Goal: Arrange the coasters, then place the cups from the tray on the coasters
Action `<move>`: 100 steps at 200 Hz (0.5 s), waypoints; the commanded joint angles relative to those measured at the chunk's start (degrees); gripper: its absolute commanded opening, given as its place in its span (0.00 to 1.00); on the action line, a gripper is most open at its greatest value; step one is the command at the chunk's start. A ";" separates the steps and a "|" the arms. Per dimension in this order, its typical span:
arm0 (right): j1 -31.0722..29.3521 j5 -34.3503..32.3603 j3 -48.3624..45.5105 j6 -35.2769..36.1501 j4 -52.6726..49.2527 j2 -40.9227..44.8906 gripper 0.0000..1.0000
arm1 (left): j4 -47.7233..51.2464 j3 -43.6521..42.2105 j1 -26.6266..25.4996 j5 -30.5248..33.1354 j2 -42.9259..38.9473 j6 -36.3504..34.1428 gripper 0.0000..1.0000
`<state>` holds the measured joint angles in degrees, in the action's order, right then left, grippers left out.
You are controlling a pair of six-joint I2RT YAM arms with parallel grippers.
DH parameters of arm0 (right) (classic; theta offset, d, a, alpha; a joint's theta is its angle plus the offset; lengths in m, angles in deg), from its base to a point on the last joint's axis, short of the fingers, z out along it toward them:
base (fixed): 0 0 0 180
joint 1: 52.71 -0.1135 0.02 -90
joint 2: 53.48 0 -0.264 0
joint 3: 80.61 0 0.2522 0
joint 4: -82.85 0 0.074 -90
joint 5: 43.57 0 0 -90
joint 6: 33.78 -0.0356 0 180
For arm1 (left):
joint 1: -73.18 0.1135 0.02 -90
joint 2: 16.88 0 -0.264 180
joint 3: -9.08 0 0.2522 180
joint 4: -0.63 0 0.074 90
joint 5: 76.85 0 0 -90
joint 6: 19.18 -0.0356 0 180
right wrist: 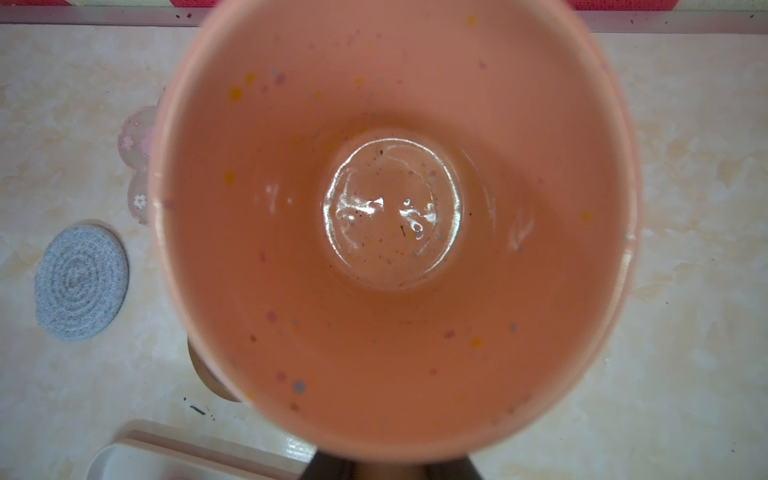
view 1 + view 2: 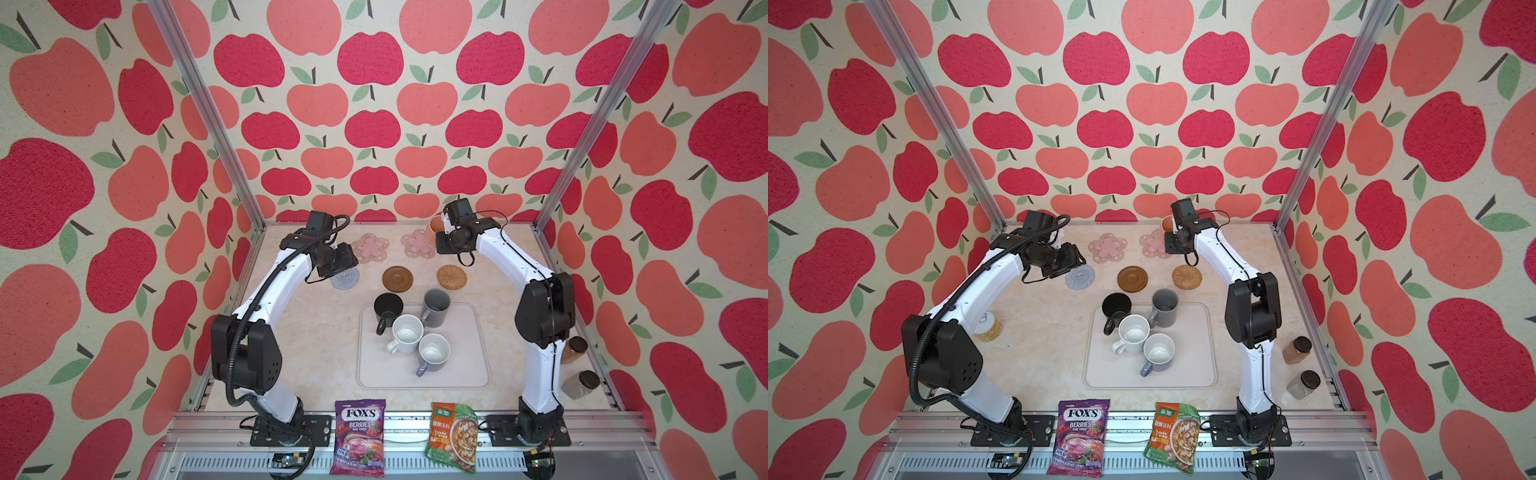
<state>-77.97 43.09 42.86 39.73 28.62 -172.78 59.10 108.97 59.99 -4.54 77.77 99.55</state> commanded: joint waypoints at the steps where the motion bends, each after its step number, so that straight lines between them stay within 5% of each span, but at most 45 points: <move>1: 0.95 0.61 6.22 1.09 3.21 -1.83 0.00 | 1.29 1.61 1.01 -1.54 1.17 -1.52 0.61; 100: 0.84 3.59 17.21 0.00 2.03 -12.25 0.00 | -0.85 1.76 3.42 -3.56 4.62 -1.24 0.61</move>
<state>-76.35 45.15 54.51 39.67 28.29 -184.13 58.64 109.40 62.83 -6.92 81.42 99.38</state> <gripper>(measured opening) 0.208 0.611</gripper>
